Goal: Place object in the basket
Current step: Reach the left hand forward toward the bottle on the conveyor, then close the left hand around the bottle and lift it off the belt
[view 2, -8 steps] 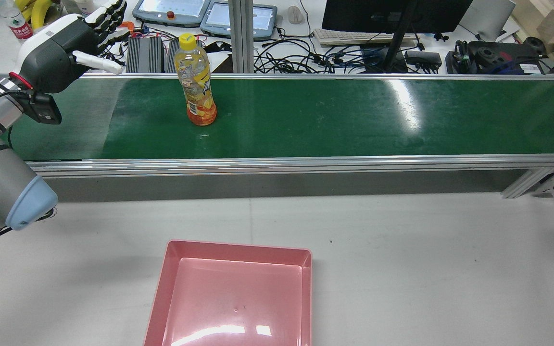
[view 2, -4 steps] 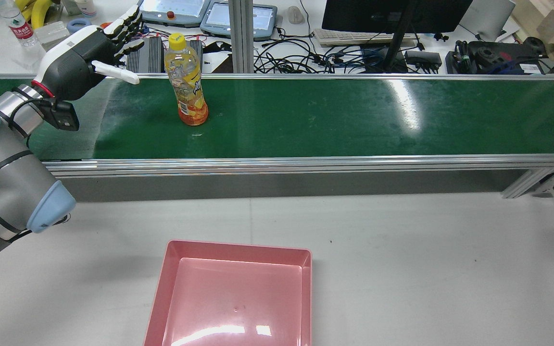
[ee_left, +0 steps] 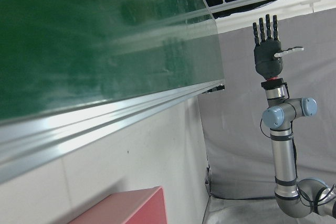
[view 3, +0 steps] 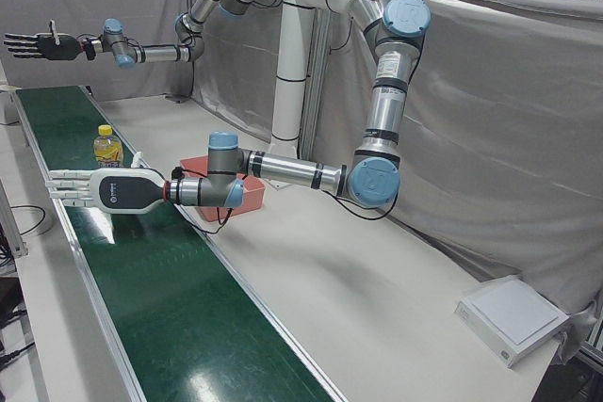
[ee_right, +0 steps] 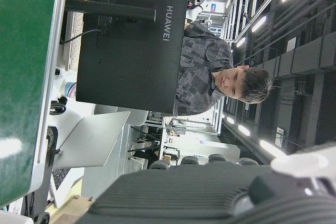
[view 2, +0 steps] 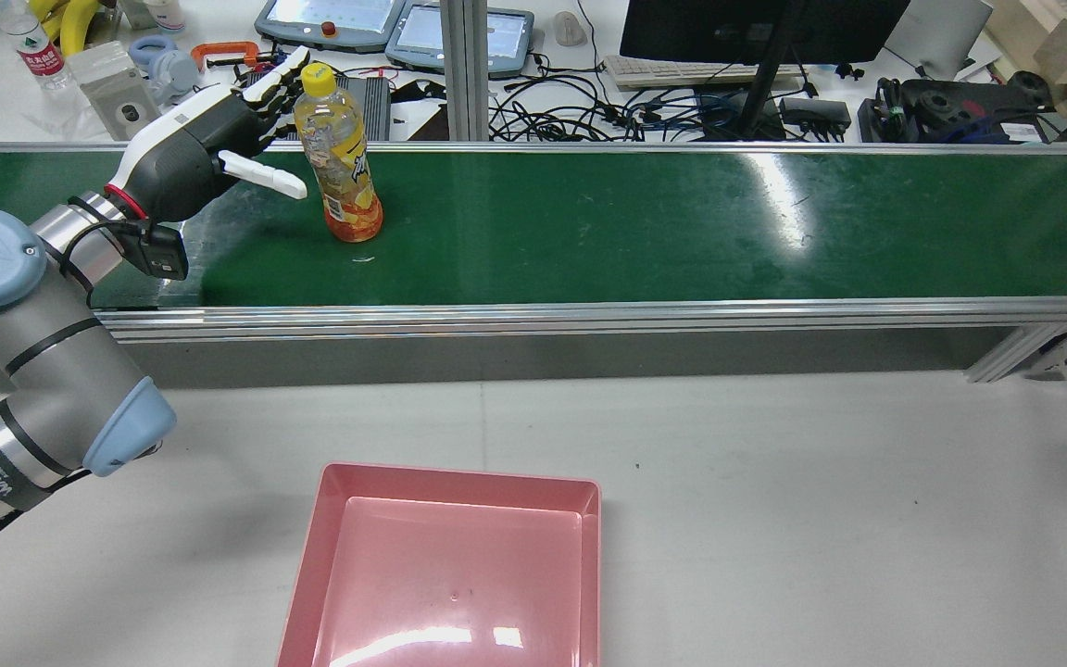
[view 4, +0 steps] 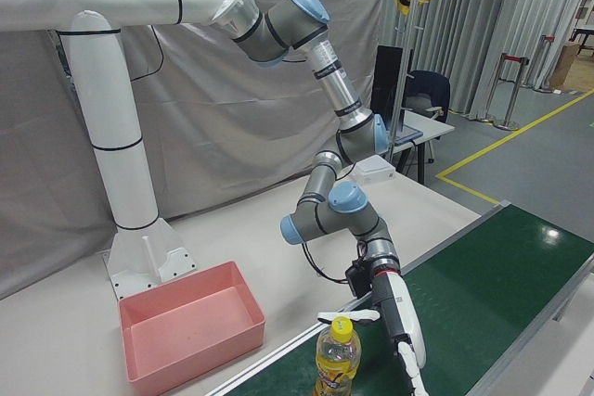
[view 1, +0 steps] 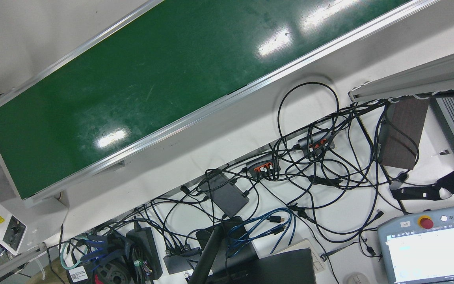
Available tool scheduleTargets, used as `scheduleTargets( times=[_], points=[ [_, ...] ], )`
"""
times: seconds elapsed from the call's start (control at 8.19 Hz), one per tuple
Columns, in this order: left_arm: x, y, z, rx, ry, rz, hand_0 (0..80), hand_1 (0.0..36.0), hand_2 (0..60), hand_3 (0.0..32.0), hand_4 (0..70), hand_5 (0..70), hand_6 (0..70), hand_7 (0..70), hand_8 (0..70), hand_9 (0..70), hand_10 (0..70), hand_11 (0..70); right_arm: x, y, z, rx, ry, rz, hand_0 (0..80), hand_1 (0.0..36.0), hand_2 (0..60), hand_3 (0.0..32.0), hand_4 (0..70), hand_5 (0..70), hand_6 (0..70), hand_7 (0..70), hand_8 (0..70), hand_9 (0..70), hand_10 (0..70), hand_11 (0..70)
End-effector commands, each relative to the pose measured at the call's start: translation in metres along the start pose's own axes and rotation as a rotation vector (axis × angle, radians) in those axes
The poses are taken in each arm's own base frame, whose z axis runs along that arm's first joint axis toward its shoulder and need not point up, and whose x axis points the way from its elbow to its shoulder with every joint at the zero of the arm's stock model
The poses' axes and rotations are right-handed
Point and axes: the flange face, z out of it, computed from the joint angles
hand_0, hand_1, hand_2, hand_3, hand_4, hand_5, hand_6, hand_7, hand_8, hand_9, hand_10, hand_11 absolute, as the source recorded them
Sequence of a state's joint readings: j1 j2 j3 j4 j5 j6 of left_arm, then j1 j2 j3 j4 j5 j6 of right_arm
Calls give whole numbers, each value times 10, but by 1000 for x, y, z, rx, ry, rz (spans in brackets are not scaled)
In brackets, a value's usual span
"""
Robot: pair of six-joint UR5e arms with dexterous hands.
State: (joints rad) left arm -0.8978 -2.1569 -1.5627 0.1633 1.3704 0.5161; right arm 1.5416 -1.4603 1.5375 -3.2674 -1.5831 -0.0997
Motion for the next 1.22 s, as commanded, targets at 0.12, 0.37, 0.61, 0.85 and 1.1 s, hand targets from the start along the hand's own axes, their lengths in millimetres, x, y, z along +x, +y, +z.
scheduleTargets(
  times=[0.12,0.37,0.61,0.85,1.1],
  points=[
    [-18,39,19,-29,-28,-7,484,111,0,0,1,8,0,0,0,14,57,101,0,0,0,-1,0,0,0,0,0,0,0,0,0,0,0,0,0,0],
    [-18,37,19,-28,-26,-16,479,143,169,0,216,120,12,89,114,188,207,313,0,1,0,-1,0,0,0,0,0,0,0,0,0,0,0,0,0,0],
    [-14,35,18,7,-11,-21,469,194,600,0,475,540,361,474,491,674,566,700,0,1,0,-1,0,0,0,0,0,0,0,0,0,0,0,0,0,0],
    [-9,47,19,-5,-9,-90,457,251,600,0,395,671,429,592,602,700,649,700,0,1,0,-1,0,0,0,0,0,0,0,0,0,0,0,0,0,0],
    [10,77,11,-19,-10,-85,457,253,600,0,379,664,416,582,590,700,620,700,0,1,0,-1,0,0,0,0,0,0,0,0,0,0,0,0,0,0]
  ],
)
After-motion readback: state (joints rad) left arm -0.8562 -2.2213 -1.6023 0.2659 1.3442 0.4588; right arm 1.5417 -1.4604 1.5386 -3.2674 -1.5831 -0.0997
